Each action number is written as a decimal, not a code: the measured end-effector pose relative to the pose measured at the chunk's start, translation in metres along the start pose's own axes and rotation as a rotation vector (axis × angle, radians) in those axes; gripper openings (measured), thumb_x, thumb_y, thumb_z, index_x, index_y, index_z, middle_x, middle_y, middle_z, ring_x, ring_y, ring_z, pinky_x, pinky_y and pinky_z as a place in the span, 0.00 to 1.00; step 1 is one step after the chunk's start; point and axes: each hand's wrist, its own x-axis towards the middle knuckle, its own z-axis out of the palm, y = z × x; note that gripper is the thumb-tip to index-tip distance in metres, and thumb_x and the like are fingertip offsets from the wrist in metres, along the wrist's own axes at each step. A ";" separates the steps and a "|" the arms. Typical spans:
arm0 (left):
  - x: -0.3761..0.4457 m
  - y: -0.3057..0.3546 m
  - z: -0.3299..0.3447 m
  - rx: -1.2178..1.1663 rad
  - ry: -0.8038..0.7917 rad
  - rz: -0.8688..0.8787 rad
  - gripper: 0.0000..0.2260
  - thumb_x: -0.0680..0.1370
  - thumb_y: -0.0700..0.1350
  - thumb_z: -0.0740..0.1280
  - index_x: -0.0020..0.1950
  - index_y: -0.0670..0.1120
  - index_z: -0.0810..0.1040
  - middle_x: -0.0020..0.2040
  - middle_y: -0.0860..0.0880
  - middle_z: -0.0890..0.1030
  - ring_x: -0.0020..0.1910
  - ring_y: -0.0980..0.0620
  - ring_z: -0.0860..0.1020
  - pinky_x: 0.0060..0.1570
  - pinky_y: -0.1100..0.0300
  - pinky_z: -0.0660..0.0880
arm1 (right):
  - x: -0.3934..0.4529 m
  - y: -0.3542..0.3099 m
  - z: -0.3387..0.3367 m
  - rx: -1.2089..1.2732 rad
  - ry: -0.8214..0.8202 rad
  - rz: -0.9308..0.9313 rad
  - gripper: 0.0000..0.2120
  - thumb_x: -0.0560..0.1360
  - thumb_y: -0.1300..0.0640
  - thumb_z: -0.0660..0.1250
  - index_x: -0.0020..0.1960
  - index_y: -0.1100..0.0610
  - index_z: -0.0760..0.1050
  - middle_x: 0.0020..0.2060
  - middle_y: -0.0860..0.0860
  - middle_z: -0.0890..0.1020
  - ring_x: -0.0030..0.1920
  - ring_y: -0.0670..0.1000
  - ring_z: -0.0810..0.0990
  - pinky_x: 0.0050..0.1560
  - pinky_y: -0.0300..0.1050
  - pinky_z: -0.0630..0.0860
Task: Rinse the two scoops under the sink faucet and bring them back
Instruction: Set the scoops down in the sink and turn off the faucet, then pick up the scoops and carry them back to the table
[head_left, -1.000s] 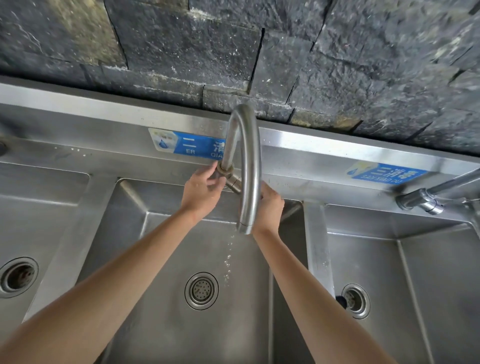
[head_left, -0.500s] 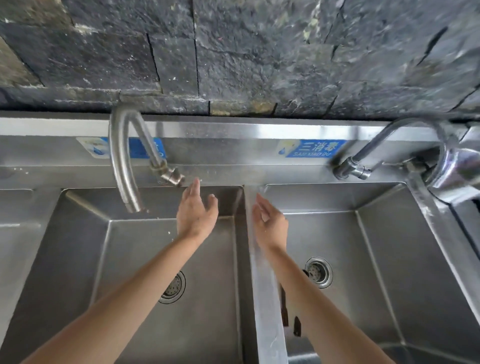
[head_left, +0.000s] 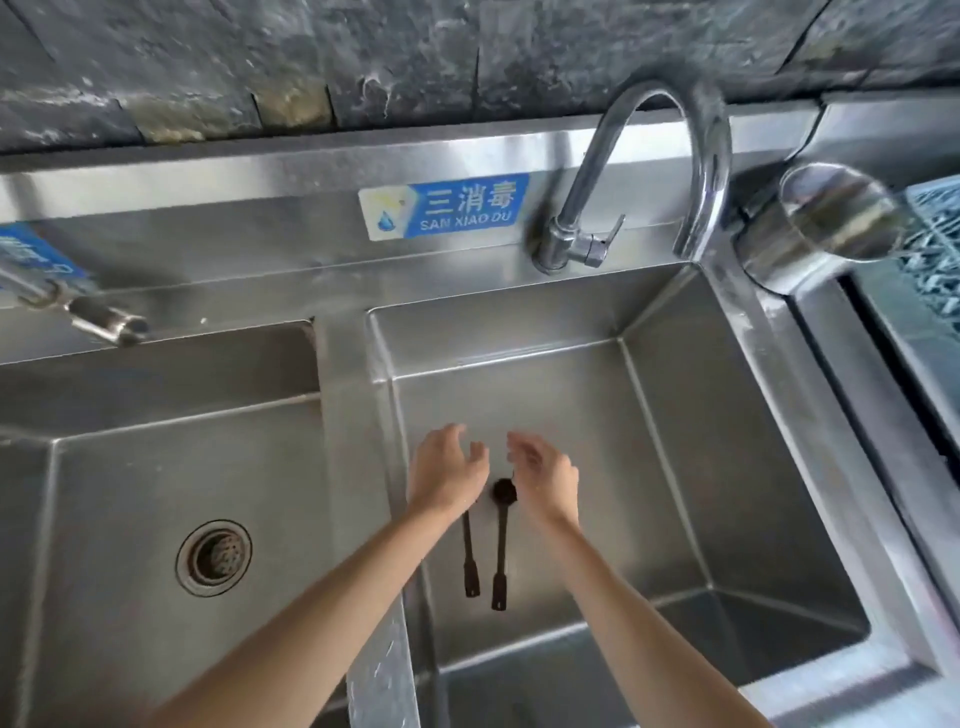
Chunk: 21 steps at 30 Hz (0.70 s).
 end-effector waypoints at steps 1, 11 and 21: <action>0.006 -0.002 0.015 0.018 -0.011 -0.051 0.22 0.80 0.50 0.62 0.72 0.44 0.73 0.69 0.44 0.78 0.67 0.45 0.76 0.65 0.54 0.70 | 0.004 0.014 -0.001 -0.002 -0.014 0.029 0.12 0.81 0.59 0.65 0.58 0.53 0.85 0.45 0.45 0.86 0.48 0.46 0.84 0.57 0.46 0.80; 0.052 -0.067 0.124 0.081 -0.028 -0.420 0.16 0.82 0.50 0.61 0.61 0.39 0.74 0.60 0.39 0.78 0.59 0.38 0.78 0.53 0.49 0.75 | 0.021 0.128 0.033 -0.063 -0.164 0.253 0.12 0.81 0.55 0.65 0.62 0.51 0.82 0.45 0.41 0.82 0.47 0.38 0.81 0.44 0.27 0.72; 0.048 -0.110 0.165 -0.060 0.118 -0.571 0.13 0.78 0.48 0.69 0.59 0.43 0.75 0.58 0.42 0.79 0.56 0.39 0.80 0.56 0.46 0.78 | 0.032 0.175 0.077 -0.190 -0.175 0.300 0.09 0.80 0.52 0.69 0.58 0.54 0.80 0.42 0.45 0.82 0.47 0.48 0.82 0.49 0.42 0.74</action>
